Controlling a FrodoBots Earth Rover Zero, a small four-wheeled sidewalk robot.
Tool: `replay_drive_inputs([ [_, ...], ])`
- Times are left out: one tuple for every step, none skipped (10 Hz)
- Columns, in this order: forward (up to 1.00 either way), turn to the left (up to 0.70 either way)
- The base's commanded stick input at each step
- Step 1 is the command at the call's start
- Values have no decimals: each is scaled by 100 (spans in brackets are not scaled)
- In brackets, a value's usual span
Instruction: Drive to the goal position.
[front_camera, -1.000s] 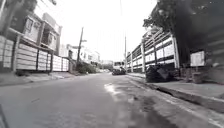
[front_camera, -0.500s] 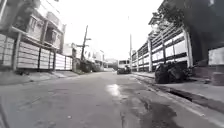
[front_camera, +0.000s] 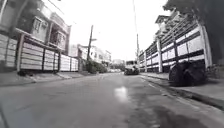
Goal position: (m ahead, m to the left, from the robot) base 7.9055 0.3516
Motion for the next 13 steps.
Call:
replay_drive_inputs([
  [96,0],
  [96,-8],
  [96,-19],
  [96,-32],
  [96,-16],
  [96,0],
  [96,0],
  [96,0],
  [96,0],
  [96,0],
  [96,0],
  [96,0],
  [96,0],
])
